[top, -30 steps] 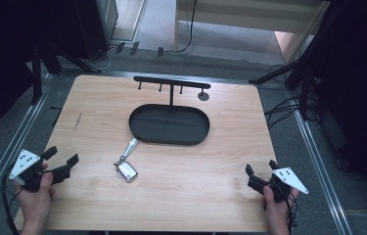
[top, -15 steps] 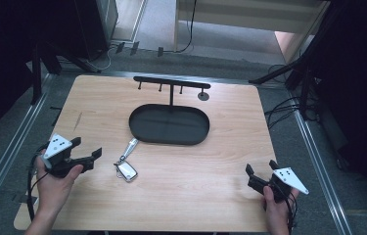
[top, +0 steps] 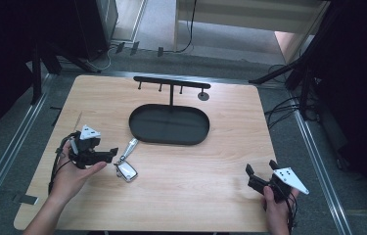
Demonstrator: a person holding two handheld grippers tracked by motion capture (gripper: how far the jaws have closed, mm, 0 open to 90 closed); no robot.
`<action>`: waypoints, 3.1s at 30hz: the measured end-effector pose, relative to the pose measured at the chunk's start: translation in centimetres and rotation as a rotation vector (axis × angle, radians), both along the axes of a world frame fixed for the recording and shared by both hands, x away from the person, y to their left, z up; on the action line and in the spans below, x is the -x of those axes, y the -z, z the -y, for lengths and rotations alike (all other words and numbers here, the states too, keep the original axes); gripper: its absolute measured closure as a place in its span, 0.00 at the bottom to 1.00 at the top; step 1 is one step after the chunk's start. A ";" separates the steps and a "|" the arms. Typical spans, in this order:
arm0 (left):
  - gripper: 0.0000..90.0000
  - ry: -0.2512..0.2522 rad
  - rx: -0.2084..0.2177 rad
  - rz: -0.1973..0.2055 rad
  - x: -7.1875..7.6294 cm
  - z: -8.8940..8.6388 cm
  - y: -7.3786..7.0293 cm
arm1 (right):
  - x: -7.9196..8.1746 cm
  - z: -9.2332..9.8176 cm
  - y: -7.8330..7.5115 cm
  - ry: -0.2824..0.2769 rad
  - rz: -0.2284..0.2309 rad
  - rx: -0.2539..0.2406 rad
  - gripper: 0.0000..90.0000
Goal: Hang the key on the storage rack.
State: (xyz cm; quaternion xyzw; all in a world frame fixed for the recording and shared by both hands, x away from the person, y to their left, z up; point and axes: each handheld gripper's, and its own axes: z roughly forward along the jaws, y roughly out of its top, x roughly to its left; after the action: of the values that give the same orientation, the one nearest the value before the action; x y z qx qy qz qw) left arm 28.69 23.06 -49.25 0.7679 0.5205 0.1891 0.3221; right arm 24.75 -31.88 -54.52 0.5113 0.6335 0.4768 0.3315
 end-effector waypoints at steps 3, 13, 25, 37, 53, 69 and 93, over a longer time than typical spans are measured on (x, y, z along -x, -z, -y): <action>0.37 0.007 -0.023 -0.025 -0.6 0.7 0.1 | 0.0 0.0 0.0 0.001 0.000 -0.001 0.09; 0.60 0.068 -0.037 -0.131 -1.9 2.4 1.0 | 0.0 0.0 0.0 -0.001 -0.001 -0.004 0.09; 0.66 0.048 -0.080 -0.236 -3.2 3.8 1.9 | 0.0 0.0 0.0 -0.001 0.000 -0.005 0.09; 0.68 0.053 -0.147 -0.250 -4.0 5.3 2.6 | 0.0 0.1 0.0 -0.002 0.000 -0.007 0.09; 0.85 0.071 -0.163 -0.156 -3.3 4.9 2.1 | 0.0 0.1 0.0 -0.001 0.000 -0.008 0.09; 0.85 0.093 0.145 0.185 -1.0 1.0 -0.8 | 0.0 0.1 0.0 0.003 -0.001 -0.008 0.09; 0.86 0.206 0.462 0.479 -1.7 0.0 -3.2 | 0.0 0.0 0.0 0.001 0.000 -0.005 0.09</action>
State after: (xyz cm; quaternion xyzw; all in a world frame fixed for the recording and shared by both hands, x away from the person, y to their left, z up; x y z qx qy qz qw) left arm 30.42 23.07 -46.04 0.6571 0.3791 0.2077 0.6176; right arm 24.74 -31.92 -54.52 0.5124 0.6322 0.4781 0.3304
